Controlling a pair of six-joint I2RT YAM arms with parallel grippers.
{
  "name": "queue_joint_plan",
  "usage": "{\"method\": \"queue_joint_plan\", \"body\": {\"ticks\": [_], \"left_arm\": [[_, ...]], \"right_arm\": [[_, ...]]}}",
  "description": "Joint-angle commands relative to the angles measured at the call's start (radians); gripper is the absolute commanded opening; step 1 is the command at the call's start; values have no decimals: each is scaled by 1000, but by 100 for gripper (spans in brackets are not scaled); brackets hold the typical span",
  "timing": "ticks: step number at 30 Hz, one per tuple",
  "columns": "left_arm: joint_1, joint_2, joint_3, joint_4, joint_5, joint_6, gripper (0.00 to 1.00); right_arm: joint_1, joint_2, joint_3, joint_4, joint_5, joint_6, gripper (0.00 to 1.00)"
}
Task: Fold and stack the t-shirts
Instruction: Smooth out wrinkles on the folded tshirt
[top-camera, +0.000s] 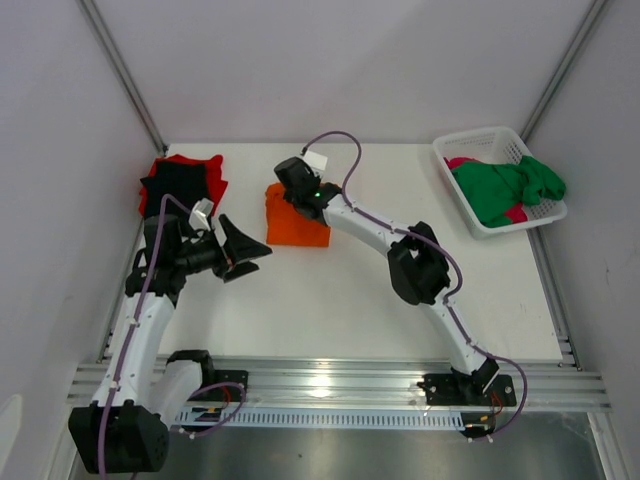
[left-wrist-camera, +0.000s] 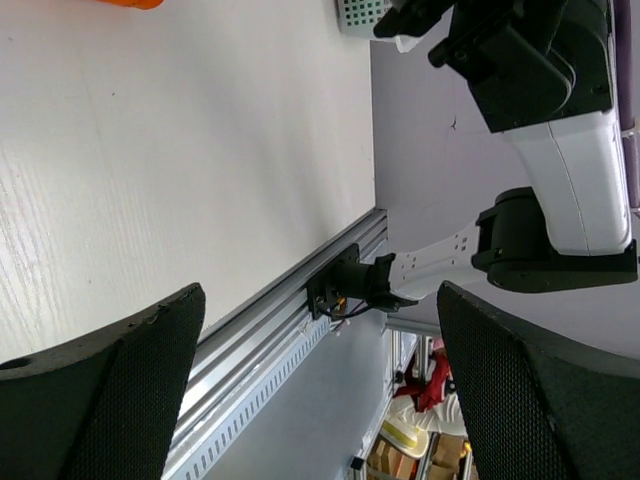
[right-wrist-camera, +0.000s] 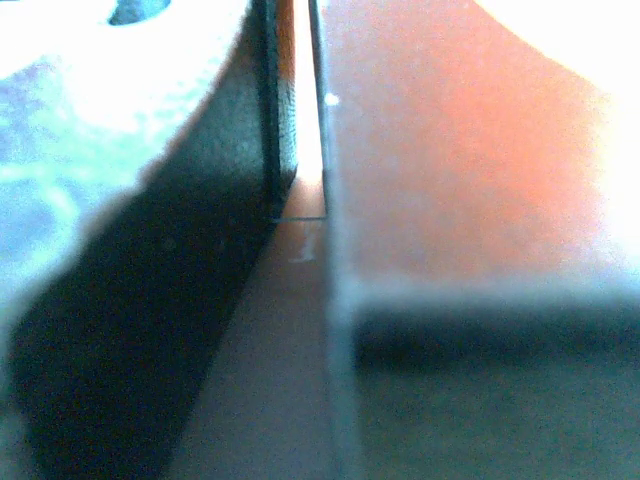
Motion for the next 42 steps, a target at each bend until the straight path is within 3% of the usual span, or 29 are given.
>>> {"method": "queue_joint_plan", "body": {"ticks": [1, 8, 12, 18, 22, 26, 42], "left_arm": [[10, -30, 10, -45, -26, 57, 99], [11, -113, -30, -91, -122, 68, 99], [8, -124, -73, -29, -198, 10, 98], [8, 58, 27, 87, -293, -1, 98], [8, 268, 172, 85, -293, 28, 97], [5, 420, 219, 134, -282, 22, 97], [-115, 782, 375, 242, -261, -75, 95]], "right_arm": [[-30, 20, 38, 32, -18, -24, 0], [-48, 18, -14, 49, -51, -24, 0], [-53, 15, -31, 63, -73, -30, 0], [-53, -2, -60, 84, -100, -36, 0], [-53, -17, -83, 93, -108, -32, 0], [-53, -26, -91, 98, -110, -35, 0], [-55, -49, -94, 96, -114, -38, 0]]}}
